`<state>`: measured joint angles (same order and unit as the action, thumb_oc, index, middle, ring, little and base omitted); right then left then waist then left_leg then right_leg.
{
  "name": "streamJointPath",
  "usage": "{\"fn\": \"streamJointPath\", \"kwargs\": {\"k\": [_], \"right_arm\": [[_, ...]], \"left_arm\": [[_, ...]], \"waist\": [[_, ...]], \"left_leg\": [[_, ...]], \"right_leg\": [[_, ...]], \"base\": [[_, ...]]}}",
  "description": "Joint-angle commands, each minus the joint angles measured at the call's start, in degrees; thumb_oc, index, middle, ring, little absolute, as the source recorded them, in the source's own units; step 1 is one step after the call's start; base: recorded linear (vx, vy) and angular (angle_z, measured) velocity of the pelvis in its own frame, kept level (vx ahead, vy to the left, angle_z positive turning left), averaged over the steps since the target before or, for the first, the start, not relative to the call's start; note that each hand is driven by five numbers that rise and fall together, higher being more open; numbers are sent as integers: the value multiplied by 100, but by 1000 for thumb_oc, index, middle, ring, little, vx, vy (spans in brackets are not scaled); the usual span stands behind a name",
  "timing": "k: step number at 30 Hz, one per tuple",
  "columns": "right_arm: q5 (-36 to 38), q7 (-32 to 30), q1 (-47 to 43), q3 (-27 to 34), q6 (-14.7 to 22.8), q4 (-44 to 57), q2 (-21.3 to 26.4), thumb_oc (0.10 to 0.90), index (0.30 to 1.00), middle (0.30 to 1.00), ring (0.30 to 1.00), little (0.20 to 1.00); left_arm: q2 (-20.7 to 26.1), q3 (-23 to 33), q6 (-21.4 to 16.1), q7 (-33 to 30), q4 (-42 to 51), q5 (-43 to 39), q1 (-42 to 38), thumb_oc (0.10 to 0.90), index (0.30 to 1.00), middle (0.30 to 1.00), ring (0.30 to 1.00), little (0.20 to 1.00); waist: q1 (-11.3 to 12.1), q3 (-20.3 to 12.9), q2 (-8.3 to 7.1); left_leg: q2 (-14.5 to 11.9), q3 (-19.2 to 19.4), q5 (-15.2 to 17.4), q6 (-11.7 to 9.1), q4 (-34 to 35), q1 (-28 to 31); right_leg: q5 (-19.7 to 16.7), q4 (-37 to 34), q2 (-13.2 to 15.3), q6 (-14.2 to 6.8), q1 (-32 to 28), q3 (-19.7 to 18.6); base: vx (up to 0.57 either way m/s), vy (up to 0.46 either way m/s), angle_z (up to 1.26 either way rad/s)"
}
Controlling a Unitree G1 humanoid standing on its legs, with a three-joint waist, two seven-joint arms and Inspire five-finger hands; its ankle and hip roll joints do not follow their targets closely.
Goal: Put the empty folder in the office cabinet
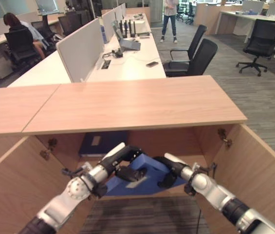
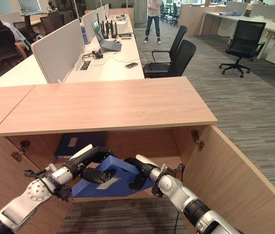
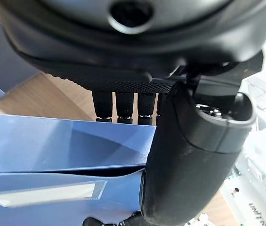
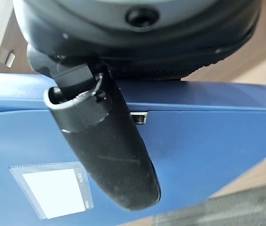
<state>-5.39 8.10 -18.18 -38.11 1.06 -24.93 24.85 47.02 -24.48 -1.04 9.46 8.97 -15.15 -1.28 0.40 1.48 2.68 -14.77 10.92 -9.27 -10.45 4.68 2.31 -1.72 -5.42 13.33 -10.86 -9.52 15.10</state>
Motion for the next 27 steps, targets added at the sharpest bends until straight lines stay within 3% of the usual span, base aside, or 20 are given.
{"fn": "streamJointPath", "kwargs": {"k": [1, 3, 17, 18, 19, 23, 26, 27], "right_arm": [[942, 26, -310, -94, 331, 108, -602, 400, 300, 300, 300, 300], [1338, 159, -23, -118, 337, -88, -698, 400, 300, 300, 300, 300], [1539, 453, 599, -27, 270, -629, -735, 400, 300, 300, 300, 300], [1607, 465, 636, 0, 261, -686, -745, 400, 300, 300, 300, 300], [1707, 442, 713, 118, 243, -816, -759, 400, 300, 300, 300, 300], [1794, 381, 788, 282, 202, -998, -777, 400, 300, 300, 300, 300], [1668, 453, 1272, 651, 159, -1073, -563, 400, 300, 300, 300, 300], [1708, 335, 1085, 647, 168, -1359, -722, 400, 300, 300, 300, 300]], "left_arm": [[-453, 96, -1084, 113, 1231, -1174, -1248, 400, 300, 300, 300, 300], [-394, 73, -1071, 181, 1136, -1297, -1227, 400, 300, 300, 300, 300], [-203, 330, -1068, 327, 1010, -1318, -834, 400, 300, 300, 300, 300], [-223, 345, -1066, 313, 961, -1282, -787, 740, 811, 811, 811, 811], [-277, 385, -1021, 305, 801, -1201, -655, 800, 900, 900, 900, 900], [-357, 497, -981, 270, 599, -1105, -432, 800, 900, 900, 900, 900], [-568, 744, -785, 328, -54, -966, -4, 800, 900, 900, 900, 900], [-661, 691, -716, 351, -290, -978, 63, 800, 900, 900, 900, 900]], "waist": [[-33, -142, -170], [-25, -132, -159], [-19, -142, -150], [-21, -143, -152], [-25, -145, -151], [-16, -138, -152], [-84, -102, -154], [-53, -104, -138]], "left_leg": [[-144, -59, 745, -43, 32, 400], [-146, -49, 727, -59, 32, 400], [-131, -49, 726, -86, 32, 404], [-128, -51, 728, -87, 32, 405], [-123, -51, 728, -86, 32, 404], [-111, -59, 723, -83, 32, 401], [-92, -68, 715, -72, 32, 384], [-89, -83, 715, -65, 32, 377]], "right_leg": [[218, 42, 59, 6, 112, 127], [213, 42, 58, -3, 105, 135], [206, 42, 69, -28, 89, 168], [208, 42, 71, -29, 88, 170], [208, 42, 71, -27, 86, 171], [207, 42, 69, -22, 75, 174], [183, 42, 76, -24, 92, 162], [184, 42, 79, -18, 91, 171]], "base": [[0, 0, 0], [0, 0, 0], [3, 0, -1], [0, 0, 0], [0, 0, 0], [0, -1, 1], [0, 0, 0], [0, 0, 0]]}}
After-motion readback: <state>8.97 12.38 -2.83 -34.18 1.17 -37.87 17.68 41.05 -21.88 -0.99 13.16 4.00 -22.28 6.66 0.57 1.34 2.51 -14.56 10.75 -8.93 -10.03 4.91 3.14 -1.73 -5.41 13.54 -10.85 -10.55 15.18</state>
